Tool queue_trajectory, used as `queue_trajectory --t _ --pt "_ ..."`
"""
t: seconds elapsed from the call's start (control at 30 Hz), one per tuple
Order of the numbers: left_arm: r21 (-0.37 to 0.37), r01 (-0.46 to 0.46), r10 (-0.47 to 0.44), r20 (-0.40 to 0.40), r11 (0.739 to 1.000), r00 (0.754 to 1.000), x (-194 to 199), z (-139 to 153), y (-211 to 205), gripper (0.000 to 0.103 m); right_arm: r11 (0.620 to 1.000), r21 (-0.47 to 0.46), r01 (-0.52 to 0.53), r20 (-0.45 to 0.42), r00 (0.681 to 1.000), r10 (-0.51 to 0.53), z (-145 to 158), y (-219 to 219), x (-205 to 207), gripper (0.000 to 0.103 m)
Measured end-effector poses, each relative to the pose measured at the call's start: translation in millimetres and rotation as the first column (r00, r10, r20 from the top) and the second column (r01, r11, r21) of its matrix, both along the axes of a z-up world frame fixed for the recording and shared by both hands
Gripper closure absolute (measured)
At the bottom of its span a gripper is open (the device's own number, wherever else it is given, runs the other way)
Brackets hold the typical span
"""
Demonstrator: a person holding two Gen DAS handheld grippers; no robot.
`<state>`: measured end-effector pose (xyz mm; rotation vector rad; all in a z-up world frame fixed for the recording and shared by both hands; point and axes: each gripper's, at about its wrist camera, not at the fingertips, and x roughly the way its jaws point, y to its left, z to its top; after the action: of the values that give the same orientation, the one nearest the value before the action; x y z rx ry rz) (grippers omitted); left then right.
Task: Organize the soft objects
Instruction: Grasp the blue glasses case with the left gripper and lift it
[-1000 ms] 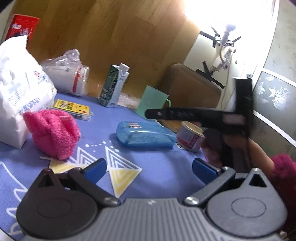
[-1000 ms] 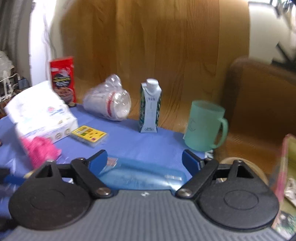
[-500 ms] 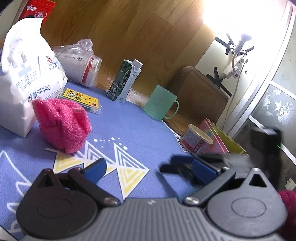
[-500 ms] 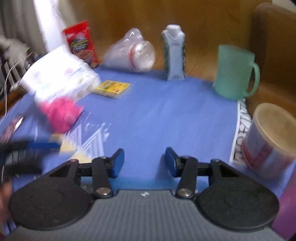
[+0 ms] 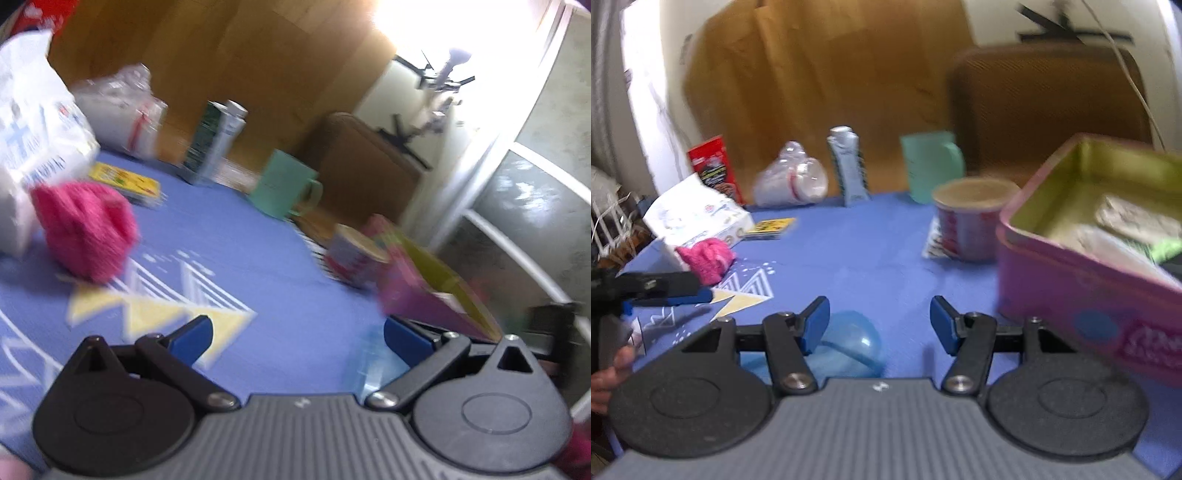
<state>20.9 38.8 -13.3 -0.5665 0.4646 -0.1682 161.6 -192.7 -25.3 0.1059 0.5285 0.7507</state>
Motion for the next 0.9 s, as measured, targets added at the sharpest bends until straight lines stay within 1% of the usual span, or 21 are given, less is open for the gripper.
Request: queue_trajectory --t 0.03,0.07,0.13,0.2,0.27,0.33,0.37,0.4,0.43,0.47,0.53,0.63,0.7,0.73,0.77,0.8,0.83,0.9 --pt "-0.015 0.037 -0.037 0.007 0.999 0.999 -4.6 1.5 -4.8 0.001 1.0 0.025 -0.006 -0.022 1.0 0.007 -0.4 -3.0 2.4 0.041" --pt "-0.007 0.067 -0.067 0.01 0.998 0.998 -9.0 3.5 -11.0 0.001 0.999 0.041 -0.014 -0.036 0.999 0.015 -1.0 -3.7 3.6 0.041" --pt "0.053 0.11 -0.111 0.004 0.992 0.994 -17.2 8.1 -27.0 0.001 0.998 0.05 -0.025 -0.052 0.998 0.028 -2.0 -1.4 5.4 0.042" --pt "0.087 0.15 -0.149 -0.022 0.985 0.989 -20.5 8.6 -39.8 0.001 0.998 0.055 -0.038 -0.059 0.997 0.042 -2.9 0.4 3.7 0.043" --pt "0.089 0.191 -0.187 -0.057 0.977 0.981 -19.5 4.8 -50.6 0.001 0.996 0.069 -0.056 -0.072 0.996 0.061 -5.2 0.9 4.1 0.046" --pt "0.104 0.216 -0.206 -0.1 0.971 0.973 -14.0 -1.3 -61.9 0.002 0.992 0.101 -0.074 -0.099 0.992 0.084 -7.2 -2.1 4.2 0.05" --pt "0.119 0.216 -0.201 -0.125 0.969 0.972 -9.9 -4.2 -66.2 0.005 0.99 0.114 -0.083 -0.111 0.989 0.095 -7.3 -7.0 4.5 0.052" --pt "0.145 0.207 -0.185 -0.156 0.967 0.97 -5.6 -6.3 -69.9 0.01 0.987 0.129 -0.093 -0.125 0.986 0.109 -7.4 -10.2 4.1 0.058" --pt "0.181 0.192 -0.165 -0.153 0.965 0.974 -4.2 -6.1 -72.9 0.012 0.985 0.142 -0.103 -0.138 0.983 0.123 -7.3 -13.8 3.0 0.061" --pt "0.195 0.181 -0.15 -0.16 0.964 0.976 -1.8 -5.4 -73.4 0.015 0.984 0.143 -0.109 -0.144 0.981 0.129 -6.9 -16.8 0.8 0.063" --pt "0.195 0.142 -0.109 -0.17 0.97 0.979 3.6 -3.6 -67.8 0.016 0.981 0.145 -0.128 -0.151 0.977 0.15 -6.7 -23.3 -7.2 0.066" --pt "0.183 0.046 -0.014 -0.176 0.982 0.984 7.7 -0.6 -50.5 0.011 0.968 0.14 -0.207 -0.146 0.963 0.227 -9.5 -29.0 -28.5 0.066" --pt "0.137 0.007 0.016 -0.167 0.991 0.986 4.3 1.2 -38.3 0.004 0.958 0.111 -0.265 -0.111 0.955 0.277 -12.0 -29.2 -47.2 0.065" --pt "0.107 -0.001 0.018 -0.159 0.994 0.987 2.6 2.3 -32.9 0.003 0.957 0.08 -0.279 -0.088 0.954 0.286 -12.6 -28.0 -54.4 0.063" --pt "0.091 -0.004 0.018 -0.154 0.996 0.988 2.0 4.2 -29.9 0.003 0.956 0.039 -0.29 -0.062 0.955 0.292 -13.3 -26.5 -60.9 0.057" --pt "0.087 -0.008 0.021 -0.147 0.996 0.989 -0.6 6.7 -27.7 0.002 0.956 -0.008 -0.292 -0.025 0.956 0.292 -14.0 -24.7 -67.7 0.043" --pt "0.092 -0.012 0.025 -0.142 0.996 0.99 -3.2 9.3 -26.5 0.001 0.956 -0.057 -0.288 0.02 0.957 0.289 -14.4 -21.7 -74.8 0.033" --pt "0.097 -0.004 0.018 -0.14 0.995 0.99 -7.3 13.4 -26.6 0.001 0.95 -0.112 -0.292 0.063 0.952 0.3 -15.8 -17.2 -77.7 0.029"
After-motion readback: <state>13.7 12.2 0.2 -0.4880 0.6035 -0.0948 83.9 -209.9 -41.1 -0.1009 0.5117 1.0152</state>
